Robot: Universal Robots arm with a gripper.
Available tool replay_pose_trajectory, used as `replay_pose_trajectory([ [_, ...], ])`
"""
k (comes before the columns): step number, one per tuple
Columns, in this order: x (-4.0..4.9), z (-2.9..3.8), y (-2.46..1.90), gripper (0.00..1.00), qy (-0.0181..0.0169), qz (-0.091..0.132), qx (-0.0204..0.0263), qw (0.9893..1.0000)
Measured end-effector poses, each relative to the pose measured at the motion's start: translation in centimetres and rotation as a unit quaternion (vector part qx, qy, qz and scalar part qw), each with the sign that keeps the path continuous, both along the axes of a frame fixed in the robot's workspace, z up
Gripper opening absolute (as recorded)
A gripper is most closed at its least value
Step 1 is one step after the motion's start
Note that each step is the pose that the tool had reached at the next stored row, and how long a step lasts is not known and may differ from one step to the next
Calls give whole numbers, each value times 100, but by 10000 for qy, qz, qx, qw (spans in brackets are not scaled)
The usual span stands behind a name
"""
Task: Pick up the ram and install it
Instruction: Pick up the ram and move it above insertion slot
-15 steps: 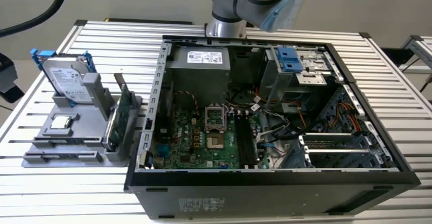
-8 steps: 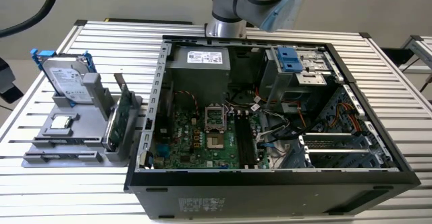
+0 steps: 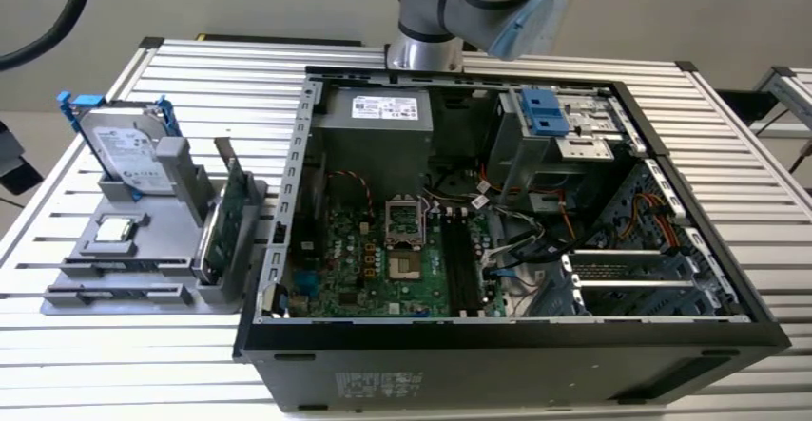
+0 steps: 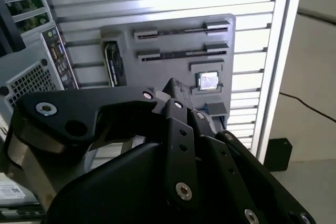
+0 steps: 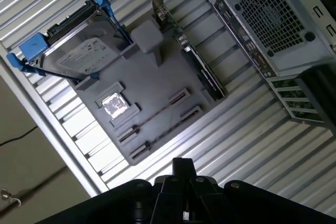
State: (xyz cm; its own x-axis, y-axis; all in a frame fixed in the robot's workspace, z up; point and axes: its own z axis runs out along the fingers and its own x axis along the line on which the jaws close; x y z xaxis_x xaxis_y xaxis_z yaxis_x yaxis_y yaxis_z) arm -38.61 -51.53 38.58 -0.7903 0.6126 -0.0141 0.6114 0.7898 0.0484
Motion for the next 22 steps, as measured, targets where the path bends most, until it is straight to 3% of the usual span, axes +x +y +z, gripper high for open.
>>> replay_pose_trajectory([
  [5, -3, 0, 0, 0, 0, -257, 0, 9997],
  [12, -4, -1, 0, 0, 20, -609, -2, 9981],
  [16, -4, -2, 0, 0, 35, -806, -2, 9967],
  [22, -4, -6, 0, 0, 48, -1129, -2, 9936],
])
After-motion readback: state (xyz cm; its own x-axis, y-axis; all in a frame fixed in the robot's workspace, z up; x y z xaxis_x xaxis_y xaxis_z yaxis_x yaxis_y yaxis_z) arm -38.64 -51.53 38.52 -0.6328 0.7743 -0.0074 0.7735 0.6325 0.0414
